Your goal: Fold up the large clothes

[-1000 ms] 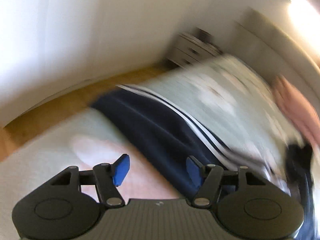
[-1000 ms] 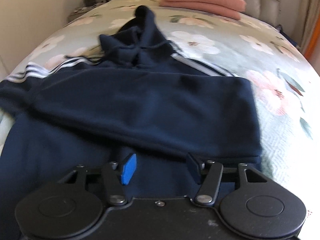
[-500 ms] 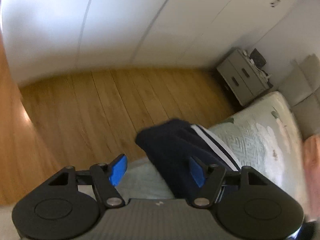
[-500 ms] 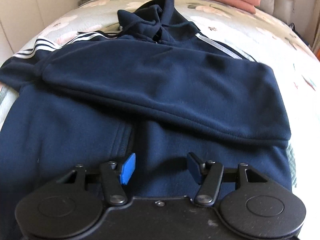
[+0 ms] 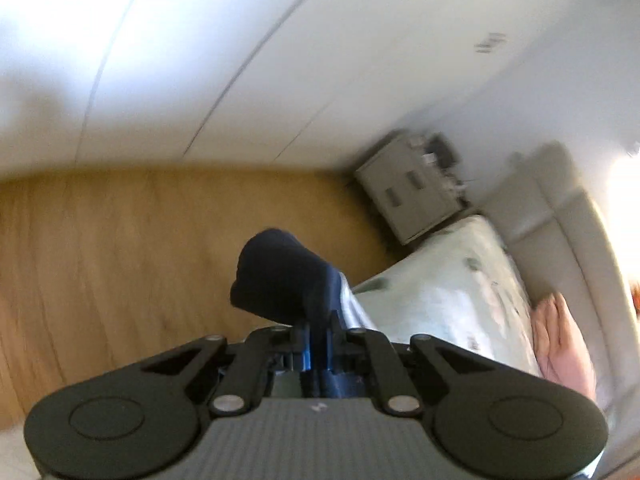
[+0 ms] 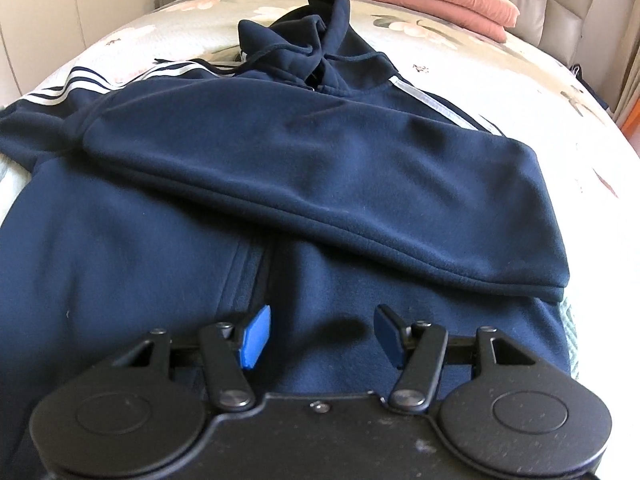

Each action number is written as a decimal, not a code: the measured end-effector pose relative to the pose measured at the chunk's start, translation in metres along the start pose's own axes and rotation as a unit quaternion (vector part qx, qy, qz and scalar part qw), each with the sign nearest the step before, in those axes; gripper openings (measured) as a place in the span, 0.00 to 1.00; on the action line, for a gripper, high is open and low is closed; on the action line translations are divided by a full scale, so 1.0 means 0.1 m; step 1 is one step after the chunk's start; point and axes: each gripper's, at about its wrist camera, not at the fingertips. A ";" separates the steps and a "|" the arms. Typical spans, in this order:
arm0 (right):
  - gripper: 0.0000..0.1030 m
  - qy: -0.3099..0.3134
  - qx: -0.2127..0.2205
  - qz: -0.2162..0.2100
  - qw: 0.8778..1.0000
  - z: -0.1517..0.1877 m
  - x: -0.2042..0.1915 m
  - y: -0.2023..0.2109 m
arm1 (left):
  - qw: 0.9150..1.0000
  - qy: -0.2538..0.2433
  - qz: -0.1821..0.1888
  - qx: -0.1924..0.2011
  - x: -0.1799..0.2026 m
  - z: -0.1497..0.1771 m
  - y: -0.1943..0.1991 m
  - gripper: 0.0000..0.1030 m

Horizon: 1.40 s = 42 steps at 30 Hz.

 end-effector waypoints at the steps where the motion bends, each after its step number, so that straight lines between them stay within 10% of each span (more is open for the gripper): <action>1: 0.68 0.004 0.003 0.004 1.000 0.00 -0.01 0.03 | 1.000 -0.021 0.014 0.011 0.11 0.00 0.13 0.07; 6: 0.68 0.021 0.039 0.021 0.999 0.02 -0.07 0.33 | 0.979 -0.170 0.069 0.085 0.89 0.27 0.91 0.07; 12: 0.68 0.013 0.073 0.014 0.997 0.04 -0.02 0.71 | 0.919 -0.326 0.181 0.127 1.87 1.18 1.86 0.08; 16: 0.68 -0.009 0.082 -0.003 0.997 0.06 0.09 0.80 | 0.876 -0.381 0.283 0.091 2.33 2.05 2.30 0.09; 18: 0.68 -0.025 0.081 -0.013 0.996 0.05 0.13 0.80 | 0.852 -0.419 0.309 0.062 2.52 2.56 2.37 0.30; 20: 0.68 -0.041 0.081 -0.033 0.995 0.01 0.21 0.80 | 0.829 -0.466 0.308 0.026 2.66 3.07 2.31 0.58; 24: 0.71 -0.075 0.080 -0.074 0.991 -0.14 0.37 0.74 | 0.799 -0.538 0.267 -0.025 2.61 3.79 2.08 0.56; 29: 0.77 -0.154 0.076 -0.133 0.976 -0.40 0.61 0.45 | 0.793 -0.562 0.232 -0.041 2.24 3.87 1.98 0.55; 36: 0.77 -0.279 0.047 -0.269 0.921 -0.85 0.68 -0.24 | 0.803 -0.565 0.182 -0.051 2.07 3.33 1.79 0.55; 42: 0.77 -0.290 0.024 -0.268 0.918 -1.02 0.56 -0.60 | 0.801 -0.566 0.190 -0.052 2.06 3.24 1.80 0.55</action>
Point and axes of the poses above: each gripper's, at about its wrist camera, not at the fingertips, and y roughly against the way its jaws point, x to its right, z to its underside, and after that the axes turned 8 degrees about -z, right-handed
